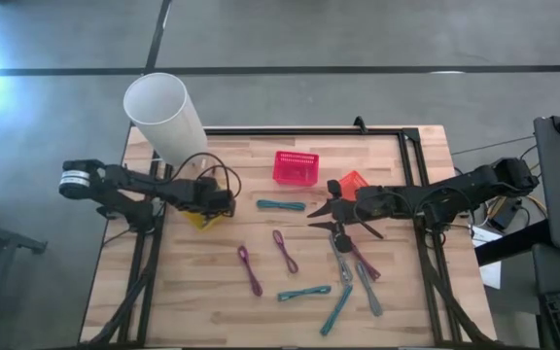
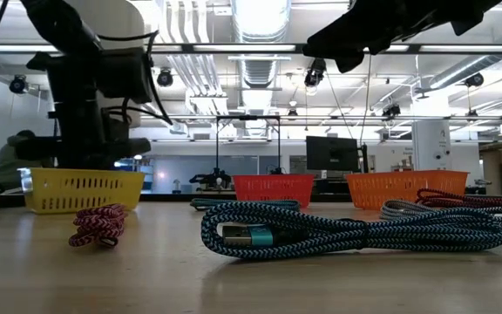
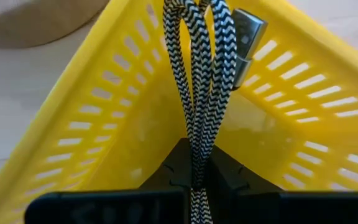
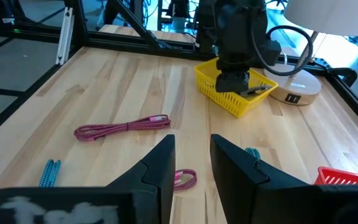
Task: Pick & Place USB Port
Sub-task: Put the top left black charger cable into the yellow bin
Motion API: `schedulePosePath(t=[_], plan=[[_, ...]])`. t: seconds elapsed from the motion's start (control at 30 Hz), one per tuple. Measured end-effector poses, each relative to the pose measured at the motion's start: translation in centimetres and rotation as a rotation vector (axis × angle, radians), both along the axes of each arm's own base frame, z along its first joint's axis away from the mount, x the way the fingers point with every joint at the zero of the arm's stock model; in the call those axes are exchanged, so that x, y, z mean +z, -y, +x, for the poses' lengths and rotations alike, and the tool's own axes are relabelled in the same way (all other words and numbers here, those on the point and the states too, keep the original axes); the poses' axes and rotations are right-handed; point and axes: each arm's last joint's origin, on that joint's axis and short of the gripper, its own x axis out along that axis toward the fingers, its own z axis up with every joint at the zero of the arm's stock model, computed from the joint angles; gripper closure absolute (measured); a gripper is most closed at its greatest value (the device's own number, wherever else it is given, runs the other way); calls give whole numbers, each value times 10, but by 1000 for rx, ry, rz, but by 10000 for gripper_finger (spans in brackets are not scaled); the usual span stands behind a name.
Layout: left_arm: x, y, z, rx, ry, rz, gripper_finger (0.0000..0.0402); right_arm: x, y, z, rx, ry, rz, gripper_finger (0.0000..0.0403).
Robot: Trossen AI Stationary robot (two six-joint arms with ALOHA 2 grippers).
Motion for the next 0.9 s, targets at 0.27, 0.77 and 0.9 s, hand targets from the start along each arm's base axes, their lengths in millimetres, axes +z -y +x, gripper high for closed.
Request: schedulePosePath(t=[0.27, 0.77, 0.9], plan=[[3, 0, 2, -84, -18, 26, 380, 0, 0, 0, 0, 0, 0, 307], [3, -3, 2, -126, -41, 46, 318, 0, 0, 0, 0, 0, 0, 307], [6, -3, 3, -128, -31, 51, 298, 0, 0, 0, 0, 0, 0, 307]])
